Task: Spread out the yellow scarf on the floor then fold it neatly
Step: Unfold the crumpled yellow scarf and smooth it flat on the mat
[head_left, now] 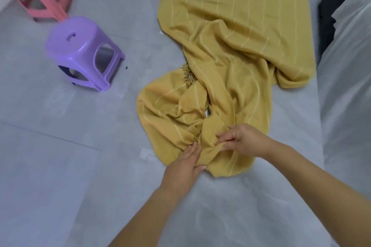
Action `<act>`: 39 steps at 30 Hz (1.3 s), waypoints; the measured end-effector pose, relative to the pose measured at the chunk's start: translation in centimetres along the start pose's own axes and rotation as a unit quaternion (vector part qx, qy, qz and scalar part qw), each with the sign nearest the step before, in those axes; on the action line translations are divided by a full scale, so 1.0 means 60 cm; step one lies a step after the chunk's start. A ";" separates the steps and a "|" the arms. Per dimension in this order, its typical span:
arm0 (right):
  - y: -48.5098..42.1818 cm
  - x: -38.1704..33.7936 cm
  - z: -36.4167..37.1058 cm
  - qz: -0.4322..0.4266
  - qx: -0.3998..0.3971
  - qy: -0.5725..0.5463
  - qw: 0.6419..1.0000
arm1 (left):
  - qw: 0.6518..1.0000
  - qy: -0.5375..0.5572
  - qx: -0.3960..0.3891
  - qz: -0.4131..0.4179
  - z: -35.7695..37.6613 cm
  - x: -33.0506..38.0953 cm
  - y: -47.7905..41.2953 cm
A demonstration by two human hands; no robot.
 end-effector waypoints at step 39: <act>-0.145 -0.567 0.162 -0.051 -0.263 0.049 0.962 | 0.946 0.199 0.207 -0.151 -0.461 -0.175 0.366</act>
Point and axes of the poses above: each hand's wrist, its own y-axis away from the middle knuckle, its own z-axis out of the palm, x = y × z, the point moved 9 cm from there along -y, towards the middle knuckle, and after that the axes turned 6 degrees about -y, right-handed, at the moved point
